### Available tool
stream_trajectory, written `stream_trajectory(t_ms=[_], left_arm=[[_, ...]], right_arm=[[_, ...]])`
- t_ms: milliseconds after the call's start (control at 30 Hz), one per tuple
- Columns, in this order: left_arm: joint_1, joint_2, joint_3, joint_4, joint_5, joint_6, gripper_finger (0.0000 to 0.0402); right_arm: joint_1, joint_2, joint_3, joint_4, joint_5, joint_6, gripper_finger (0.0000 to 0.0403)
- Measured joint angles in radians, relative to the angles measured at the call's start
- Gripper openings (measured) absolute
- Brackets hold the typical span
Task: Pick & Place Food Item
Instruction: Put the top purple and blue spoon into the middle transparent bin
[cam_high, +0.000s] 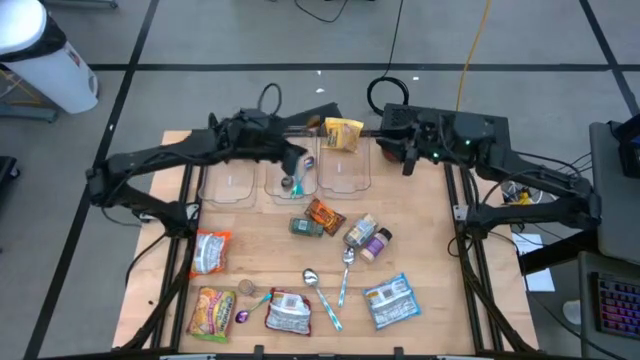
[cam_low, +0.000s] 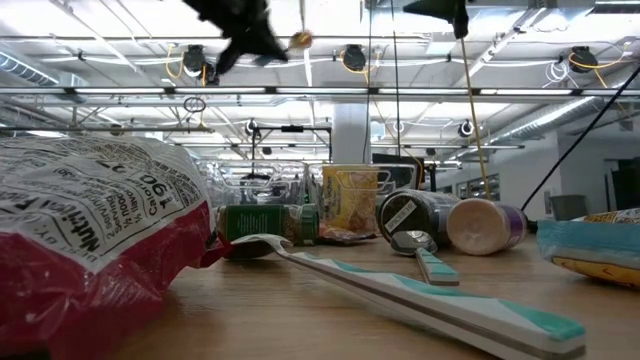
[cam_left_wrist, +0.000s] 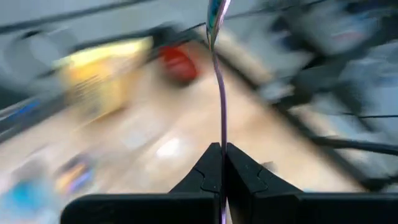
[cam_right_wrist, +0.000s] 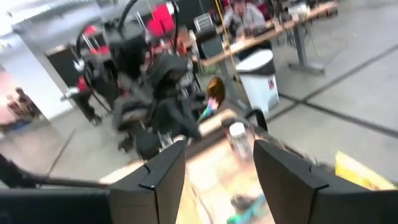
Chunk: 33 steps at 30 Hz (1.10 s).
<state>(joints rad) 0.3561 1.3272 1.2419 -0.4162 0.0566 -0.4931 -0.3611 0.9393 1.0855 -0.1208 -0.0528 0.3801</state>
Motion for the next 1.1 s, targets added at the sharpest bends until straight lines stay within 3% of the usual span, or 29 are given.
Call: stream_trajectory(t_ms=[200,567,700,1100], left_arm=[[0.046,-0.005,-0.002,-0.288,-0.141,-0.114,0.0003],[0.061,0.213,-0.011,-0.308,-0.173,-0.293,0.0003],[0.071,0.287,-0.011,-0.304,-0.154,-0.302,0.0003],[0.073,0.434,-0.011,-0.27,-0.102,-0.32,0.0003]], right_arm=[[0.013,-0.005,-0.011,-0.106,0.0,0.025,0.0182],[0.069,-0.003,-0.269,0.21,-0.007,0.255,0.0177],[0.11,-0.004,-0.356,0.339,-0.056,0.314,0.0176],[0.213,-0.004,-0.458,0.447,-0.05,0.401,0.0173]])
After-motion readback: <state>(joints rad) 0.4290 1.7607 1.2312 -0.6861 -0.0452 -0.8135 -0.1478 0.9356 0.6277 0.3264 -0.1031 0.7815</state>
